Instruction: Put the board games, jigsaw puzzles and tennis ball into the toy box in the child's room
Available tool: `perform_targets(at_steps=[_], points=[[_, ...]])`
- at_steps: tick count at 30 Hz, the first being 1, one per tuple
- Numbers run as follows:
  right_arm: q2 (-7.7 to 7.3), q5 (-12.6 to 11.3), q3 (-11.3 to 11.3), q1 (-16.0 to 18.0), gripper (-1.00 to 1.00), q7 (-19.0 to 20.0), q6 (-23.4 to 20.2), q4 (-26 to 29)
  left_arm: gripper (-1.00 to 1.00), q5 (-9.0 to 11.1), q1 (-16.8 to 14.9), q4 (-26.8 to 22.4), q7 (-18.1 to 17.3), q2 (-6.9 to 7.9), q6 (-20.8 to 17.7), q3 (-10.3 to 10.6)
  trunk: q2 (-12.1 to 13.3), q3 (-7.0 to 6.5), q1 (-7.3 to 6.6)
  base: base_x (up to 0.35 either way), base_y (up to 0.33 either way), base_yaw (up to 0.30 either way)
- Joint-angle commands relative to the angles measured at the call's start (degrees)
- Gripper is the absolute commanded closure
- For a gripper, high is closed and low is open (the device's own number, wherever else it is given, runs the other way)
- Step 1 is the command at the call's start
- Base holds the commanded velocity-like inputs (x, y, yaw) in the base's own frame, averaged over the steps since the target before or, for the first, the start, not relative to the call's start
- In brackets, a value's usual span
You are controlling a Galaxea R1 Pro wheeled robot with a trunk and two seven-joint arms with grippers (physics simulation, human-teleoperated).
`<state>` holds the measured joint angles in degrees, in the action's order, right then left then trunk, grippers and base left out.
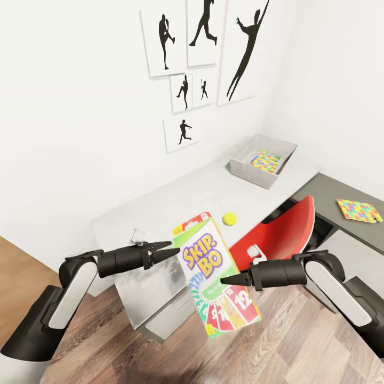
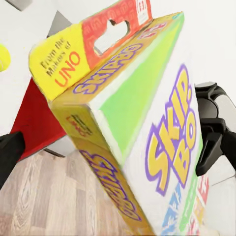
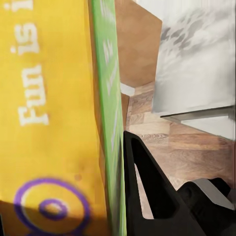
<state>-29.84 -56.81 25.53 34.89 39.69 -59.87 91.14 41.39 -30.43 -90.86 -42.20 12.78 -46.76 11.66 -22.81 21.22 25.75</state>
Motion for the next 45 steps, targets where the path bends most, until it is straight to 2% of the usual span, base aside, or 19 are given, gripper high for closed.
perform_targets(at_steps=[1,4,7,8,11,16,19,20,24,25,31,33,35,36,45], points=[[-0.24,0.19,-3.1,0.08,1.0,0.35,-0.13,0.0,-1.0,0.11,0.16,0.09,0.08,0.48,-0.51,-2.38,-0.11,0.1,0.03,0.0,0.0,0.0],[-0.62,0.17,-5.36,0.11,1.0,0.4,-0.13,0.02,-1.0,0.1,0.35,0.41,0.09,0.66,-0.73,-4.74,-0.11,0.1,0.03,0.0,0.0,0.0],[-1.37,0.23,-7.95,0.14,1.0,0.45,-0.13,0.09,-1.0,0.1,0.62,0.7,0.14,0.75,-1.0,-8.03,-0.11,0.1,0.03,0.0,0.0,0.0],[-1.37,0.23,-7.95,0.14,1.0,0.45,-0.13,0.09,-1.0,0.1,0.62,0.7,0.14,0.75,-1.0,-8.03,-0.11,0.1,0.03,0.0,0.0,0.0],[-2.72,0.27,-11.86,0.12,1.0,0.51,-0.13,0.18,-1.0,0.25,1.45,0.86,0.38,0.67,-1.49,-11.95,-0.11,0.1,0.03,0.0,0.0,0.0],[-4.31,0.32,-19.24,0.11,1.0,0.54,-0.13,0.24,-1.0,0.93,2.87,0.96,1.61,0.08,-3.79,-20.09,-0.11,0.1,0.03,0.0,0.0,0.0],[-4.89,0.35,-23.52,0.3,1.0,0.55,-0.13,0.25,-1.0,2.48,3.25,0.88,1.99,-0.19,-6.0,-23.04,-0.11,0.1,0.03,0.0,0.0,0.0],[-4.89,0.35,-23.52,0.3,1.0,0.55,-0.13,0.25,-1.0,2.48,3.25,0.88,1.99,-0.19,-6.0,-23.04,-0.11,0.1,0.03,0.0,0.0,0.0],[-5.89,0.22,-28.44,0.9,1.0,0.56,-0.13,0.26,-1.0,4.17,3.78,0.42,2.21,-0.34,-7.44,-24.75,-0.11,0.1,0.03,0.0,0.0,0.0],[-6.39,0.19,-30.75,1.3,1.0,0.56,-0.13,0.26,-1.0,4.73,4.0,0.26,2.38,-0.4,-7.91,-25.24,-0.11,0.1,0.03,0.0,0.0,-0.026],[-6.73,0.22,-32.53,1.93,1.0,0.58,-0.13,0.29,-1.0,5.16,4.16,-0.1,2.45,-0.45,-8.22,-25.51,-0.11,0.1,0.03,-0.023,-0.005,-0.041],[-6.76,0.14,-35.84,2.02,1.0,0.59,-0.13,0.33,-1.0,5.25,4.21,-0.58,2.48,-0.46,-8.31,-25.82,-0.11,0.1,0.03,-0.116,-0.145,-0.014],[-6.75,0.12,-36.91,2.02,1.0,0.6,-0.13,0.34,-1.0,5.26,4.22,-0.66,2.51,-0.47,-8.32,-25.93,-0.11,0.1,0.03,-0.122,-0.197,-0.008],[-6.74,0.12,-38.14,2.02,1.0,0.54,-0.13,0.33,-1.0,5.4,4.23,-0.75,2.54,-0.47,-8.34,-26.11,-0.11,0.1,0.03,-0.071,-0.249,0.018],[-6.79,0.19,-40.9,2.16,1.0,0.38,-0.13,0.27,-1.0,5.6,4.24,-0.81,2.7,-0.47,-8.35,-26.21,-0.11,0.1,0.03,-0.024,-0.274,0.185]])
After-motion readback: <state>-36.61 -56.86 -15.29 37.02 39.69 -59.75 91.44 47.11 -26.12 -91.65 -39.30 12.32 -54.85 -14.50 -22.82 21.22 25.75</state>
